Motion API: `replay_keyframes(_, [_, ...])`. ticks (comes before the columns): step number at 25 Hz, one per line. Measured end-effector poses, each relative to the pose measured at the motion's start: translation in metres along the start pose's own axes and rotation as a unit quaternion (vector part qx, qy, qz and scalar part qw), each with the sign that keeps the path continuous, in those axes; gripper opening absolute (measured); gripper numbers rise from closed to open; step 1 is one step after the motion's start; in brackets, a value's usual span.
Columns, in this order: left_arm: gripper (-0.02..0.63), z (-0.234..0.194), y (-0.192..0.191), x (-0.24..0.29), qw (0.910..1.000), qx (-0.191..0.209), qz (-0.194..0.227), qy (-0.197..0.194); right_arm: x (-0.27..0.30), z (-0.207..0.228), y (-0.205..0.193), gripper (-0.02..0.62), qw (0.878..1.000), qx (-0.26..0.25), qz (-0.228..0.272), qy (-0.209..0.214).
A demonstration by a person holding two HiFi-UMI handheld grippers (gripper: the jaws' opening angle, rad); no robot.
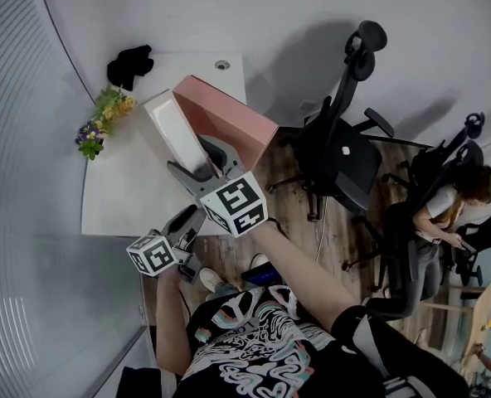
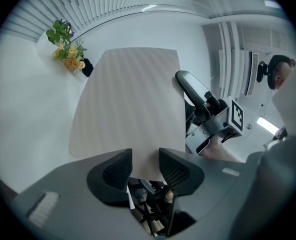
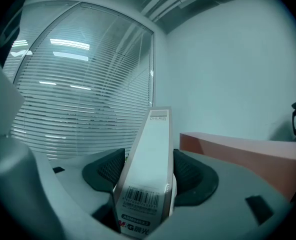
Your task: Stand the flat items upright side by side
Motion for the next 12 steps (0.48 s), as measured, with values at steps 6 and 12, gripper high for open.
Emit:
replay_keyframes(6, [0.179,-0.009,-0.009,0.000,0.9999,-0.017,0.000,-0.001,-0.011,-0.001,-0.006,0.304,1.000,-0.003,0.011,0.000])
replay_keyframes(12, [0.123,-0.012,-0.013,0.007,0.9995,-0.019,0.004,0.023,-0.024,0.003,-0.008,0.296,1.000,0.006,-0.010,-0.003])
Point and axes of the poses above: the fingertips, and each gripper's own axes: x forward along the fingers, z to its right, y out of its top, the point moved 10 cm from there along -x, backward along the fingers, and after that the axes turned 8 degrees about -y, right-handed, at the moved point
